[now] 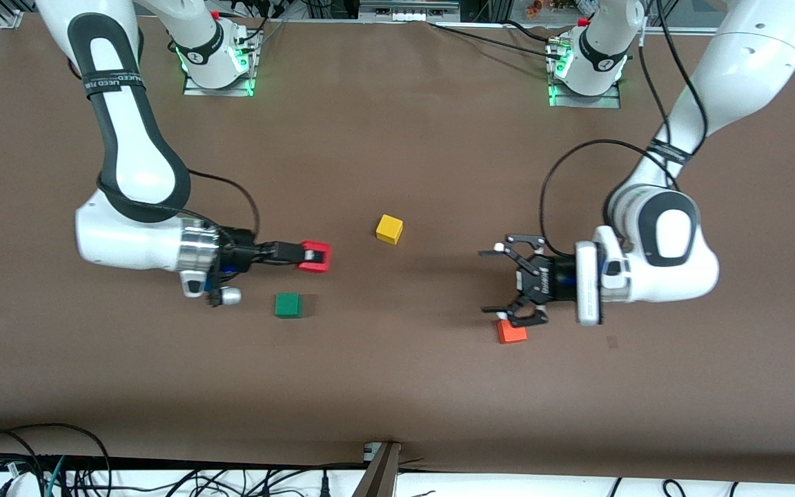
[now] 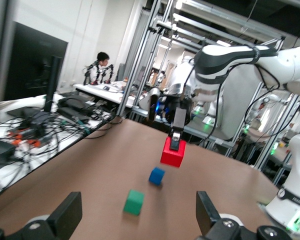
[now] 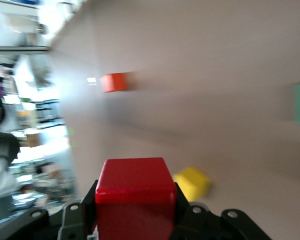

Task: Pass red block to right arm, stack on blue
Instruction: 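Move the red cube over the blue cube while the left gripper retreats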

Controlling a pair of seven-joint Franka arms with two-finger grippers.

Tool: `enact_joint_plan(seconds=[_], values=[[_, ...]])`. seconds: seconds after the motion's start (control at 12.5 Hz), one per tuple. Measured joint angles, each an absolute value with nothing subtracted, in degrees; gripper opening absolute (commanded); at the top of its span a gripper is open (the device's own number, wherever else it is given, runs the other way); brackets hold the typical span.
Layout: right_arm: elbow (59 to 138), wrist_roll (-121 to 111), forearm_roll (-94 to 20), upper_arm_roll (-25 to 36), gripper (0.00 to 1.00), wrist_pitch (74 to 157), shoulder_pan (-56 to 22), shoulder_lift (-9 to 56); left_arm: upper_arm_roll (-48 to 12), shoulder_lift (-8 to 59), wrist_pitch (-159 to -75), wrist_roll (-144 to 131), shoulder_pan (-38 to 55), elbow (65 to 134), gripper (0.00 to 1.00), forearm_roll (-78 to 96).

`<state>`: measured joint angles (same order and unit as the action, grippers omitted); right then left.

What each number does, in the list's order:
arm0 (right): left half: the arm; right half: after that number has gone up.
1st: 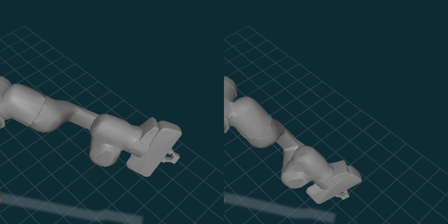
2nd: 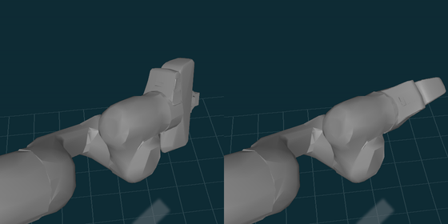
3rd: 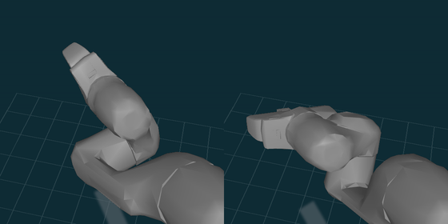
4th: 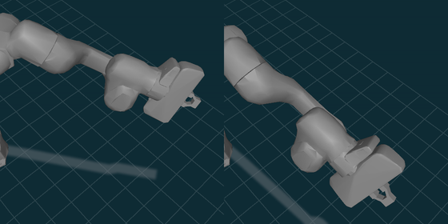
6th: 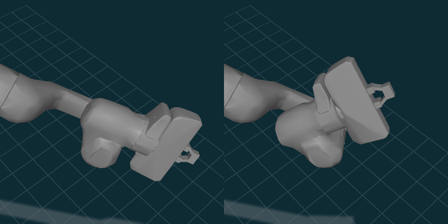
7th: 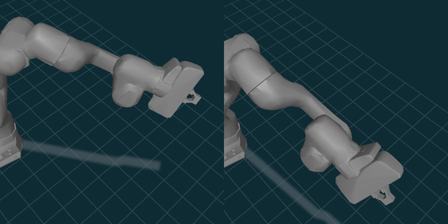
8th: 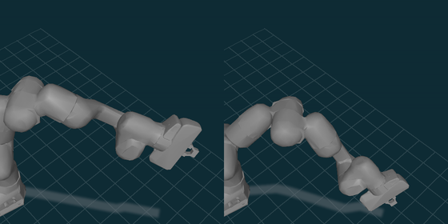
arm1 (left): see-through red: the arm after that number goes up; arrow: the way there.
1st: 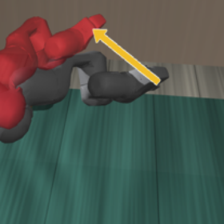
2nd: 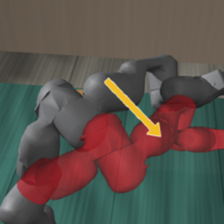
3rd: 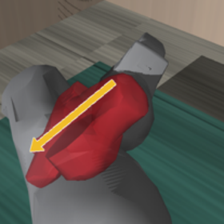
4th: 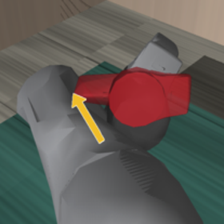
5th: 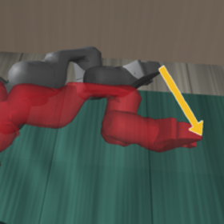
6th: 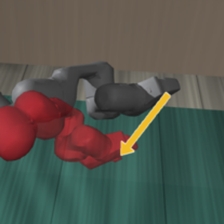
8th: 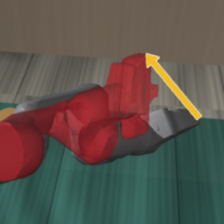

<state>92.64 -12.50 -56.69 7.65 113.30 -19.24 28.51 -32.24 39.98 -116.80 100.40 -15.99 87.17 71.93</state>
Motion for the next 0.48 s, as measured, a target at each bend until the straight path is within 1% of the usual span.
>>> enact_joint_plan(seconds=[0.24, 0.32, 0.48], values=[[92.4, -12.6, -31.1, 10.6, 0.00, 113.3, -19.1, 28.0, -31.2, 39.9, -116.8, 96.6, -21.1, 87.1, 1.00, 60.2], [92.4, -12.5, -21.2, 11.5, 0.00, 113.3, -19.1, 27.9, -30.8, 39.4, -116.7, 91.4, -24.3, 86.7, 1.00, 50.2], [92.7, -12.5, -14.0, 12.6, 0.00, 113.3, -19.1, 27.9, -30.6, 37.8, -116.6, 84.0, -27.1, 86.6, 1.00, 37.6]])
